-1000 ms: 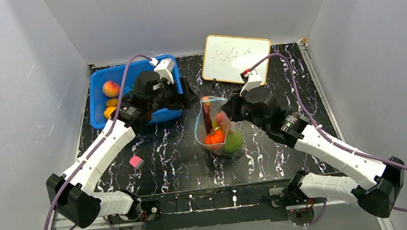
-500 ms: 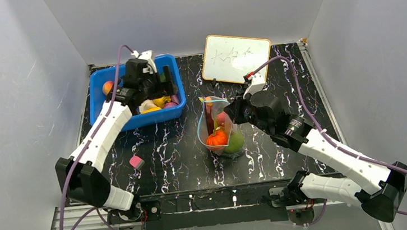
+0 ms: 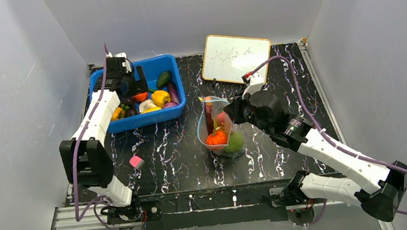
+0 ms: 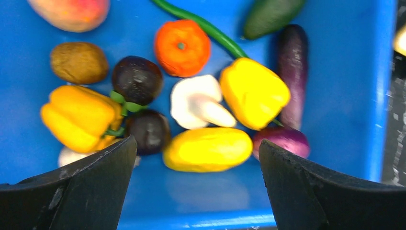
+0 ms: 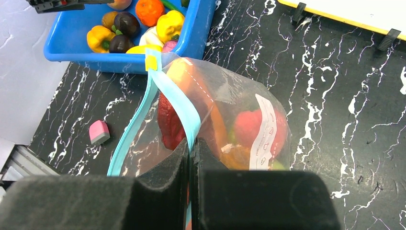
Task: Place the food in the zip-top bag and seal the zipper
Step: Pick up the fake fruit from the bin.
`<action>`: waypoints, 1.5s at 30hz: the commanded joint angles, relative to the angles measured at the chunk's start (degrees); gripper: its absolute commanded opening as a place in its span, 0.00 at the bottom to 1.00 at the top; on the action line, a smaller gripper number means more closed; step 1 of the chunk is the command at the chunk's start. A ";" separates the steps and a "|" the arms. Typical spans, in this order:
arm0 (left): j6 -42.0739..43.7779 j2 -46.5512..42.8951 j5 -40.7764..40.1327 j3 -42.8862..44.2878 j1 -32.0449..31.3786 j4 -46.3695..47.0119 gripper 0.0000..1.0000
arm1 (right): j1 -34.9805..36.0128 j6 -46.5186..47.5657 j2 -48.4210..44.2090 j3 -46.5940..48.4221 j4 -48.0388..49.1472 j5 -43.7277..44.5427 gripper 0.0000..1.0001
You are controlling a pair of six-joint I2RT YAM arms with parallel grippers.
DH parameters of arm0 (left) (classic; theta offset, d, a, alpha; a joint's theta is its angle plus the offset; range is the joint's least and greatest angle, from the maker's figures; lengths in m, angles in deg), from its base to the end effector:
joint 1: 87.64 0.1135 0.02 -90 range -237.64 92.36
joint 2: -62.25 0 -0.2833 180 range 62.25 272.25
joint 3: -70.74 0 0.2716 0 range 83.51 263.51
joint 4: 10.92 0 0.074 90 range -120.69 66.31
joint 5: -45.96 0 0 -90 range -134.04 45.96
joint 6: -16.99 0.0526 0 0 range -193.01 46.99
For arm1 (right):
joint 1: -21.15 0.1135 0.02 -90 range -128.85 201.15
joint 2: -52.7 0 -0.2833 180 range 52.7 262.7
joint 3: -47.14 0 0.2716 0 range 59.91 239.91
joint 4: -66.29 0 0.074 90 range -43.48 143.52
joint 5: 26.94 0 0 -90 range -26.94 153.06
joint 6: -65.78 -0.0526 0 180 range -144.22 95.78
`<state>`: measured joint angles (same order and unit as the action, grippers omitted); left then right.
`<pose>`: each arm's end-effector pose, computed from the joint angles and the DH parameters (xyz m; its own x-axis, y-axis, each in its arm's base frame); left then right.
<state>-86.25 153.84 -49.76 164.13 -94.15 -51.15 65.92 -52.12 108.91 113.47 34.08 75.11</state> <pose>0.3963 -0.0399 0.3267 -0.6092 -0.1599 -0.7767 -0.1071 0.9871 -0.1191 0.1824 0.1655 0.3495 -0.4940 0.1546 -0.8556 -0.3624 0.8579 0.3642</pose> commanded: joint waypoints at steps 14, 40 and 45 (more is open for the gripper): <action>4.69 11.91 -0.01 5.34 8.89 4.78 0.93 | 0.03 1.12 3.05 4.33 3.78 0.39 0.00; 5.66 22.39 3.08 6.35 10.36 6.78 0.80 | 0.03 1.62 4.34 5.47 3.85 0.78 0.00; 5.92 24.36 4.48 8.41 10.45 5.58 0.74 | -0.03 1.53 4.09 5.86 3.46 0.86 0.00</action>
<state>-80.94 178.65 -47.16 169.94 -84.07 -43.92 65.92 -51.27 113.57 115.85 34.80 75.15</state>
